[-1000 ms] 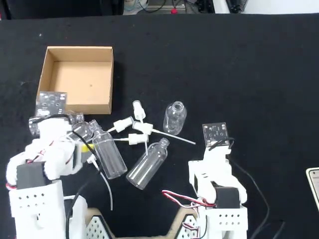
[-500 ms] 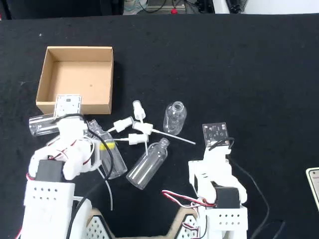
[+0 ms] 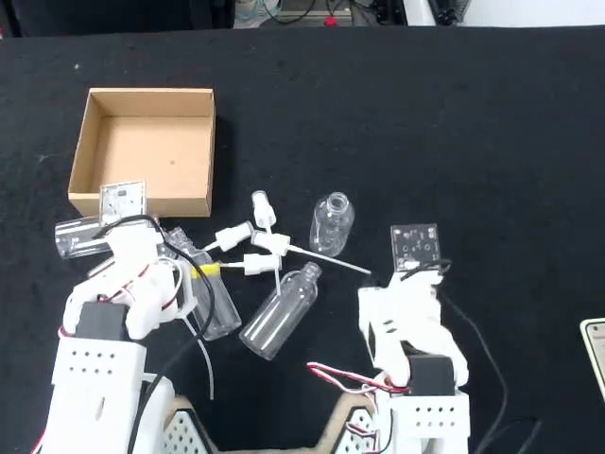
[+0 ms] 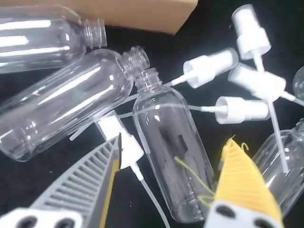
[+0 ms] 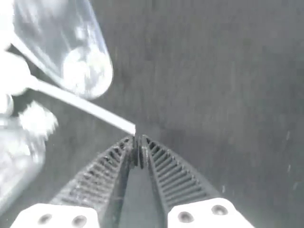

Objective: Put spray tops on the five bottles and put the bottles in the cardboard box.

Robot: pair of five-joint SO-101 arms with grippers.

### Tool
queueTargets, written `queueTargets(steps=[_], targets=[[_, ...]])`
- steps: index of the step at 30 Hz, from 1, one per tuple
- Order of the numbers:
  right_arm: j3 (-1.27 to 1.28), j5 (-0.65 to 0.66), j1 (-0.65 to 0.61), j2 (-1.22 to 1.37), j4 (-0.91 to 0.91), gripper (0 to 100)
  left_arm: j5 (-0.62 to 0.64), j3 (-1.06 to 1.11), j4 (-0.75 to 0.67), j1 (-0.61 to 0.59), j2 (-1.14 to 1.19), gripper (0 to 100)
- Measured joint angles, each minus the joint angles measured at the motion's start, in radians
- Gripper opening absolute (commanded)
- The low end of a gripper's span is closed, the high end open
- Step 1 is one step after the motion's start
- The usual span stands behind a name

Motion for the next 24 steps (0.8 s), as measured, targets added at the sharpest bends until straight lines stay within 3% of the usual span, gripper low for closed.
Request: queueTargets(steps=[8,16,24], targets=[[-0.043,0.219,0.031,0.000,-0.086,1.6,0.000,-0.164,0.071,0.002,0.278,33],[-0.307,0.235,0.135,0.000,0.008,1.6,0.112,-0.295,0.095,0.002,0.549,33],[-0.439,0.238,0.058,0.000,0.129,1.6,0.130,-0.296,0.092,0.006,0.631,33]])
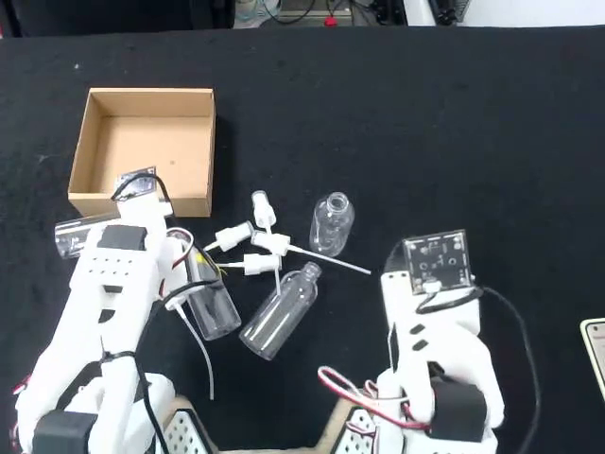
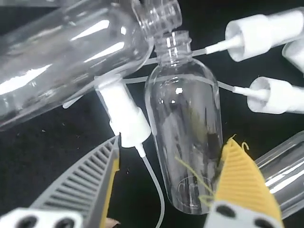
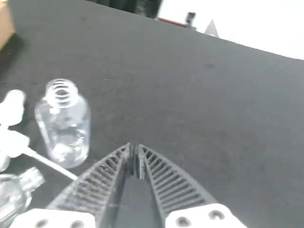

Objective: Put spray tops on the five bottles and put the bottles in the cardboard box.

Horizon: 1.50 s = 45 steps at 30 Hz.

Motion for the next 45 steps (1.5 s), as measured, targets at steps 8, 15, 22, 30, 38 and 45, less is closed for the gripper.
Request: queueTargets(steps=[8,15,22,30,38,45], targets=[[-0.083,0.000,-0.051,0.000,0.028,1.6,0.026,0.000,-0.038,0.104,0.006,33],[-0.187,0.000,-0.052,0.230,0.028,1.6,0.092,0.005,-0.130,0.138,0.006,33],[-0.269,0.000,-0.052,0.397,0.028,1.6,0.092,0.031,-0.150,0.080,0.008,33],[-0.270,0.000,-0.052,0.460,0.032,1.6,0.092,0.046,-0.152,0.071,0.012,33],[-0.318,0.000,-0.052,0.465,0.104,1.6,0.183,0.046,-0.212,0.071,0.026,33],[-0.385,0.000,-0.052,0.459,0.176,1.6,0.186,0.041,-0.224,0.120,0.173,32]])
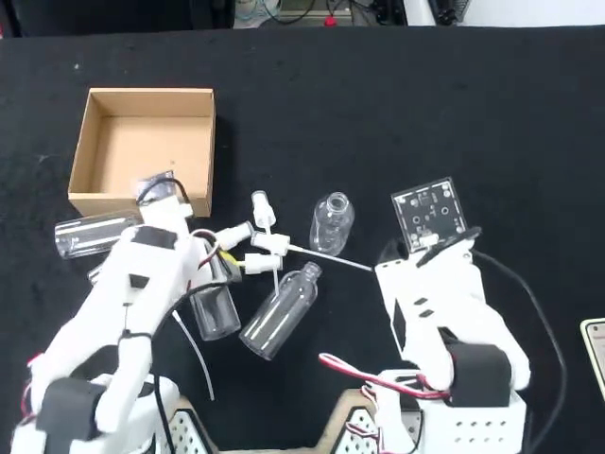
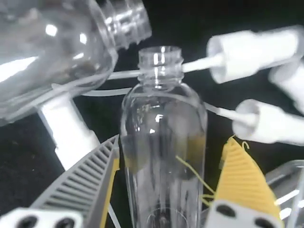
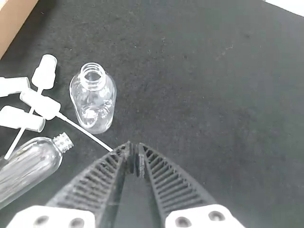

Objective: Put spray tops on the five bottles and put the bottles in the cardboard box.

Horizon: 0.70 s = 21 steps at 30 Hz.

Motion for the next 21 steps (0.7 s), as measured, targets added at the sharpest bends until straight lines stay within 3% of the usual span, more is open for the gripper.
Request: queueTargets(steps=[6,12,21], targets=[[0.002,0.000,0.000,0.002,0.012,1.6,0.006,-0.035,0.000,0.000,0.080,32],[0.008,0.000,0.000,0.005,0.012,1.6,0.005,-0.058,0.031,0.000,0.072,21],[0.014,0.000,0.000,0.003,0.012,1.6,-0.153,-0.120,0.109,0.011,0.028,13]])
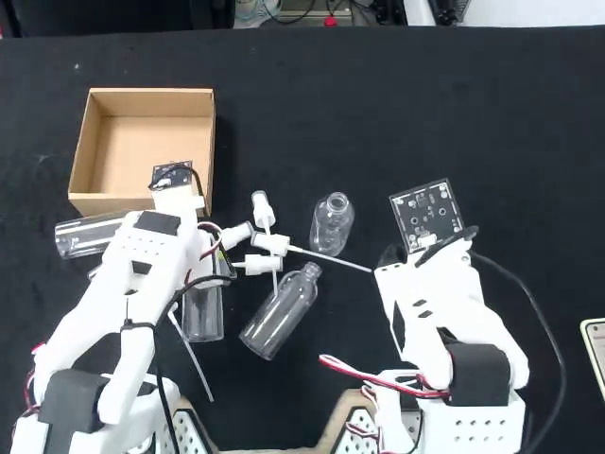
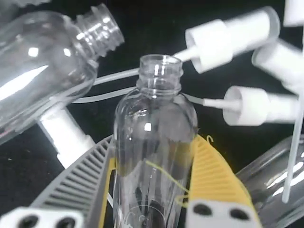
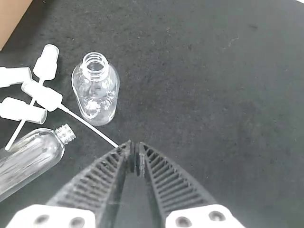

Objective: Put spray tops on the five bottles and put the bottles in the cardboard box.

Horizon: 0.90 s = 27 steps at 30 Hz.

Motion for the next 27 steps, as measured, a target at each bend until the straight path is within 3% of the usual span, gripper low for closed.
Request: queueTargets(steps=[6,10,17,21,27], targets=[[0.000,0.000,0.000,0.000,0.000,1.6,-0.118,-0.057,0.091,-0.003,0.000,13],[0.020,0.000,0.000,0.000,-0.025,1.6,-0.281,-0.195,0.250,-0.061,0.000,13],[0.109,0.000,0.000,0.005,-0.063,1.6,-0.546,-0.256,0.385,-0.140,-0.002,13],[0.120,0.000,0.000,0.012,-0.068,1.6,-0.767,-0.315,0.460,-0.322,-0.002,13],[0.120,0.000,-0.107,0.012,-0.068,1.6,-0.988,-0.370,0.468,-0.760,-0.002,13]])
